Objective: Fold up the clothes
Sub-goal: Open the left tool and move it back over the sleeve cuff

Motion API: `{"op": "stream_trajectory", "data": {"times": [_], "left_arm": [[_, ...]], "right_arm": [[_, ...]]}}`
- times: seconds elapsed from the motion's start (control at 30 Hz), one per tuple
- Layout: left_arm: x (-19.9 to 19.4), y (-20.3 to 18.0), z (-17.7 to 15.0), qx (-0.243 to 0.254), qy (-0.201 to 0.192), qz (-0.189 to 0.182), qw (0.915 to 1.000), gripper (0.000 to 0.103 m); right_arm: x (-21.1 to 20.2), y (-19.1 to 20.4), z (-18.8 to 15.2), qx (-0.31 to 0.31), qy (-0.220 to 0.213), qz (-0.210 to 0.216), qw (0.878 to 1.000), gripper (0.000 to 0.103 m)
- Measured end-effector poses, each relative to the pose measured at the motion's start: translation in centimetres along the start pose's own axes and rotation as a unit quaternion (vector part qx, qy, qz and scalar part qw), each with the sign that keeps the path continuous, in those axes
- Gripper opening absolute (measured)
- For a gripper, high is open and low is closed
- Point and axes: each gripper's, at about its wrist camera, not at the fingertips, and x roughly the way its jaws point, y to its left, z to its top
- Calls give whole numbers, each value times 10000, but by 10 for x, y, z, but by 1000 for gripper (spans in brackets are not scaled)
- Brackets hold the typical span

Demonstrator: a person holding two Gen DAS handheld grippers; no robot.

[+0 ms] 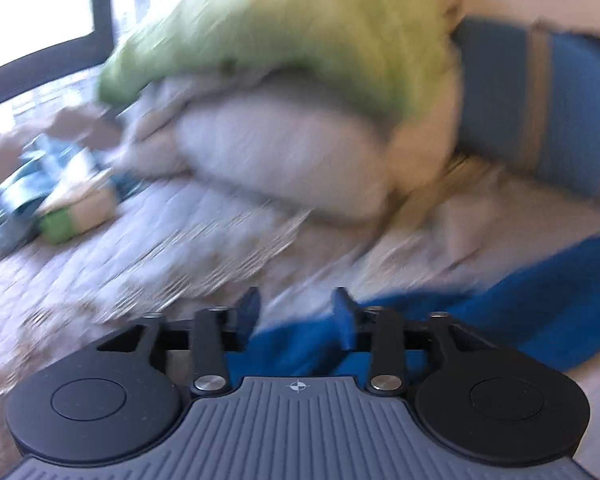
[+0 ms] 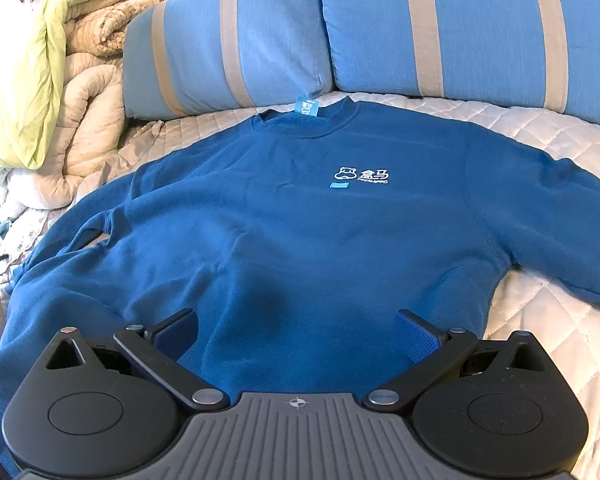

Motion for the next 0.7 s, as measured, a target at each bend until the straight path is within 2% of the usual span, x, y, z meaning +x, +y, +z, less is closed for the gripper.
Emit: {"op": "stream_trajectory", "data": {"times": [0.07, 0.17, 0.3, 0.47, 0.6, 0.7], "left_arm": [[1, -21, 19, 77, -133, -682, 9976, 64], [13, -62, 46, 390, -230, -1521, 9873, 64], [58, -132, 75, 1044, 27, -2156, 9709, 64], [130, -195, 91, 1375, 765, -2706, 9497, 64], [172, -228, 80, 1600, 1501, -2900, 9315, 63], [190, -243, 70, 1737, 1904, -2959, 9198, 53]], "right_arm": [[1, 0, 0, 1, 25, 9, 10000, 103], [1, -1, 0, -5, 27, -3, 10000, 103], [1, -2, 0, 38, 11, 12, 10000, 103], [1, -3, 0, 120, 3, 38, 9999, 103], [4, -7, 1, 218, 34, 106, 9997, 103], [6, -10, 2, 299, 83, 157, 9994, 103]]}}
